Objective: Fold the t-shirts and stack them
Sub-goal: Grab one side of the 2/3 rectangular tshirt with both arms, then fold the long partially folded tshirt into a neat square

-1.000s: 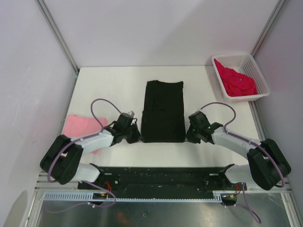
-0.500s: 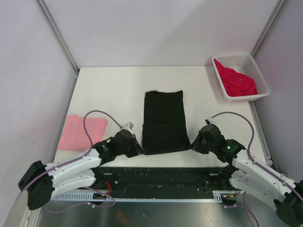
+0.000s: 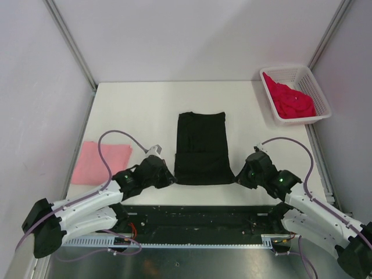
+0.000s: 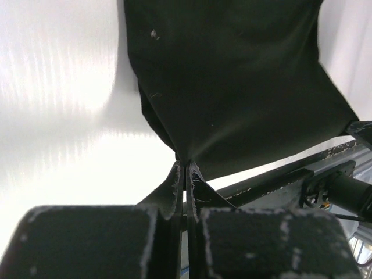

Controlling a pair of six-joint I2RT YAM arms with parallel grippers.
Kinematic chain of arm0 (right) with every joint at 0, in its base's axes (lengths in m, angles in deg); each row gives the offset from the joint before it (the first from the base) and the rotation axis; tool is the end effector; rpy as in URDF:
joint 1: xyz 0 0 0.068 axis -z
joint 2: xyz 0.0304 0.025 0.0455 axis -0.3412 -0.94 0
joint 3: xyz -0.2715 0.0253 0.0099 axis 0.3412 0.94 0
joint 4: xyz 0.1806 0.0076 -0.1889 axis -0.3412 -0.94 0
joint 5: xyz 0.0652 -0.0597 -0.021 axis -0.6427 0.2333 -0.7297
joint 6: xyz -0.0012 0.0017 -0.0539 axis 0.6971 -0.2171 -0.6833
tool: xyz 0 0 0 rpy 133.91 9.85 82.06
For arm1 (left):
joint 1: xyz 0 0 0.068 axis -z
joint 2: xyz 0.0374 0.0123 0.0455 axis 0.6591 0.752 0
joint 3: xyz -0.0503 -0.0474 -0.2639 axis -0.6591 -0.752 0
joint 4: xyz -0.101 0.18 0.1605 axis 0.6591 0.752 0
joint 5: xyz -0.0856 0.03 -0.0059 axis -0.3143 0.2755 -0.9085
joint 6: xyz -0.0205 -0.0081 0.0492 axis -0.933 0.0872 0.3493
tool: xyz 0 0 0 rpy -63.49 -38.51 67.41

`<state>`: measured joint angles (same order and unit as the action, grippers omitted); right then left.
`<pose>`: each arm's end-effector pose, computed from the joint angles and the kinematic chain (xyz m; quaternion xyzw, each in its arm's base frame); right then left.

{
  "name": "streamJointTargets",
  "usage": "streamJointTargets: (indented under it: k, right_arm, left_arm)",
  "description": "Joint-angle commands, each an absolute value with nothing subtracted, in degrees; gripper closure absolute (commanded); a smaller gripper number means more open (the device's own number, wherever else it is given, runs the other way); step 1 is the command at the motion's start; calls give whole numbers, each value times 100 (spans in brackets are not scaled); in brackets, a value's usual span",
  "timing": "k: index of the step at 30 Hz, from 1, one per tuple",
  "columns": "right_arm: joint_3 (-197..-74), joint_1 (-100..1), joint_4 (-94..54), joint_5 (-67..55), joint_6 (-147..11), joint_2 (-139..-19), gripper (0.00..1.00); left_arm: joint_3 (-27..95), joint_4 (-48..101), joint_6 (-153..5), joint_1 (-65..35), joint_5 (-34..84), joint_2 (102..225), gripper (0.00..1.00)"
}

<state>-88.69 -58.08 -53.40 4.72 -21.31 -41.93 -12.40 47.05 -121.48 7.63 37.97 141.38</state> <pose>0.1217 0.0932 0.2059 0.1324 0.9294 0.2302 0.2563 0.1223 -0.1357 0.1877 -0.0965 0.9200 -0.2833 0.2531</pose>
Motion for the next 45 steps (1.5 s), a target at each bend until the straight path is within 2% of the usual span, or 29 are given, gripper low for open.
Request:
streamJointTargets:
  k: [1, 11, 20, 35, 45]
  right_arm:
    - [-9395, -5579, -5332, 765, -2341, -4364, 100]
    - [-9961, -4901, -5102, 516, -2824, -4919, 100]
    - [-11182, -4062, -4391, 102, -3479, -6392, 100]
    - [-13701, -3200, -2939, -542, -3600, -9605, 100]
    - [-16011, -3013, -2971, -633, -3671, -12043, 100]
  left_arm:
    - [-666, 4777, -11810, 718, 4323, 14206, 100]
    - [-114, 4769, -11379, 69, 4060, 14658, 100]
    - [999, 4486, -10699, -978, 3460, 15689, 100]
    - [4260, 4139, -10249, -2057, 2540, 19110, 100]
    - [6356, 3969, -10315, -2398, 2140, 21570, 100]
